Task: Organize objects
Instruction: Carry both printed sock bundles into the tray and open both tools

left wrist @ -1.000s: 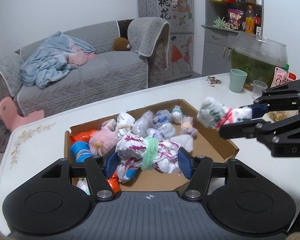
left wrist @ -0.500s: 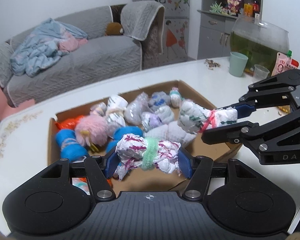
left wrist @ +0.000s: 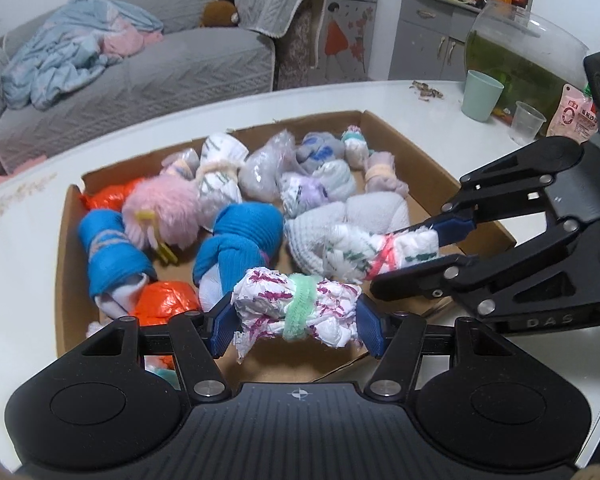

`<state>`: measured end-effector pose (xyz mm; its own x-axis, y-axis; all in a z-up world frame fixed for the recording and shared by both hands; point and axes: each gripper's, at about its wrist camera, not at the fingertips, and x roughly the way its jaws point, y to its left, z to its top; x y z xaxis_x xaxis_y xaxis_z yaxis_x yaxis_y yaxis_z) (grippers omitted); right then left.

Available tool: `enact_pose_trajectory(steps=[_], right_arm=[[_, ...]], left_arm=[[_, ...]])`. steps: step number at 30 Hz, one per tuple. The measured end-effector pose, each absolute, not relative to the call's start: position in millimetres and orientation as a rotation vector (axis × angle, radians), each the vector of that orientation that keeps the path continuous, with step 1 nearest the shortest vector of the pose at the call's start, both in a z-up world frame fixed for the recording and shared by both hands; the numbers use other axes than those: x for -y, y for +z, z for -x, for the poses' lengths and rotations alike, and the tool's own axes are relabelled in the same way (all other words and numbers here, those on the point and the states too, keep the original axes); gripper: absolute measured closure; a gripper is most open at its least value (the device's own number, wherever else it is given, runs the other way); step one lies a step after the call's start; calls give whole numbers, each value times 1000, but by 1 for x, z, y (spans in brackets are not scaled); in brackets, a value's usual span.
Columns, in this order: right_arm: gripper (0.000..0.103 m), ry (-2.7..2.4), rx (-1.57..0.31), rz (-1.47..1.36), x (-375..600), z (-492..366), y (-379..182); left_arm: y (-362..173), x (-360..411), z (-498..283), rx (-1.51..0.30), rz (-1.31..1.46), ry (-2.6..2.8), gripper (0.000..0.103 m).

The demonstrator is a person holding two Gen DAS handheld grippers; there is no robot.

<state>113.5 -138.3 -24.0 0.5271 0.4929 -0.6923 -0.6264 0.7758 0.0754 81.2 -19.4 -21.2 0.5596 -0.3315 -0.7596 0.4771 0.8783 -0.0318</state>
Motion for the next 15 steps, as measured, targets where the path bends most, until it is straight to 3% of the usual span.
enact_pose_trajectory(steps=[15], right_arm=[[80, 559, -769, 279, 154, -121, -35]], left_arm=[[-44, 28, -102, -901, -101, -386, 36]])
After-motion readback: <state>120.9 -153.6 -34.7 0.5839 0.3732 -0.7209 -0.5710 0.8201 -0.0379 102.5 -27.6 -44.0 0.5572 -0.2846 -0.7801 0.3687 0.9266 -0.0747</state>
